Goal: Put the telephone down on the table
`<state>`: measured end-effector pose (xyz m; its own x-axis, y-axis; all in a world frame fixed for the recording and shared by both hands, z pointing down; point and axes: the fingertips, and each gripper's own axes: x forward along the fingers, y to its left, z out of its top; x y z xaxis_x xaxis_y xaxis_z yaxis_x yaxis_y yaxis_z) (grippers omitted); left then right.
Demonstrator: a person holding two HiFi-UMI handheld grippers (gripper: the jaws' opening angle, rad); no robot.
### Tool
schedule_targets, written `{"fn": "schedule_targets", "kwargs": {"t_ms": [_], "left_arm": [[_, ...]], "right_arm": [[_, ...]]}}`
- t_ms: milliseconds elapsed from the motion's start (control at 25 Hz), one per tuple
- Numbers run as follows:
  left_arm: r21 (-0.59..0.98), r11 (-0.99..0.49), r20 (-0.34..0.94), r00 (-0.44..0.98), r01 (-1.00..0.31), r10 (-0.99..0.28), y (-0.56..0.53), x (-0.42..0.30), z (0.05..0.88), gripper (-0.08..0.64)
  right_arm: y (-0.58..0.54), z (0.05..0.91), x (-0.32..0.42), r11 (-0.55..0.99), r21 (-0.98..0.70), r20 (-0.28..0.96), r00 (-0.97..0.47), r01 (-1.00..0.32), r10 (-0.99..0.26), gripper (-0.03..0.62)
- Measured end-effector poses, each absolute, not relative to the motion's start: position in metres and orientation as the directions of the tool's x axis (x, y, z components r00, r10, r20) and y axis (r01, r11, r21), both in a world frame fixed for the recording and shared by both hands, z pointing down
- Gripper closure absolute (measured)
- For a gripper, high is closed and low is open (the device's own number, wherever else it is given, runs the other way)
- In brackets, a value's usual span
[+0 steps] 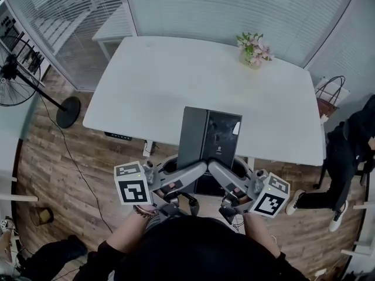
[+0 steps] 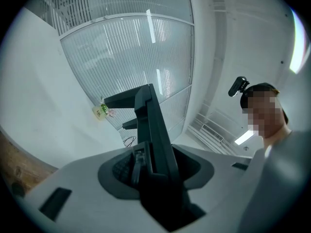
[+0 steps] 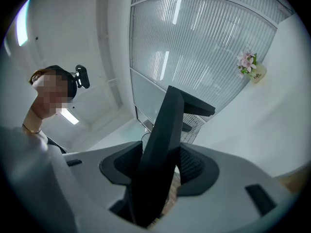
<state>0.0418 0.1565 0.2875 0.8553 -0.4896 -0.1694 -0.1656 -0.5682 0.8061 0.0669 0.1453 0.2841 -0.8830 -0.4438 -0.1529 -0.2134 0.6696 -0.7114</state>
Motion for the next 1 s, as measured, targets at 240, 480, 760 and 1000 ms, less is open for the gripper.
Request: {"fn": "schedule_targets", "kwargs": {"t_ms": [240,480,760,1000], "left_arm": [[0.795,-0.582,-0.169,0.858,-0.172,-0.485,0.111,0.028,0.287,0.371],[0.788,-0.593,-0.176,0.863,-0.165,-0.473,0.065,0.018,0.281,0.371],[0.788,-0.596,-0.177,0.871,-0.154,-0.459,0.021,0.005,0.279,0.371],[0.787,-0.601,-0.179,0.88,-0.141,-0.441,-0.018,-0.006,0.275,0.371]], "right_arm": [[0.1,0.284,0.053,0.676,-0.705,-0.16,-0.882,-0.212,-0.444,0.388],[0.055,0.277,0.043,0.681,-0.699,-0.167,-0.876,-0.219,-0.452,0.388],[0.011,0.274,0.03,0.677,-0.698,-0.161,-0.871,-0.232,-0.465,0.388],[-0.027,0.271,0.019,0.673,-0.698,-0.159,-0.862,-0.246,-0.481,0.388]]}}
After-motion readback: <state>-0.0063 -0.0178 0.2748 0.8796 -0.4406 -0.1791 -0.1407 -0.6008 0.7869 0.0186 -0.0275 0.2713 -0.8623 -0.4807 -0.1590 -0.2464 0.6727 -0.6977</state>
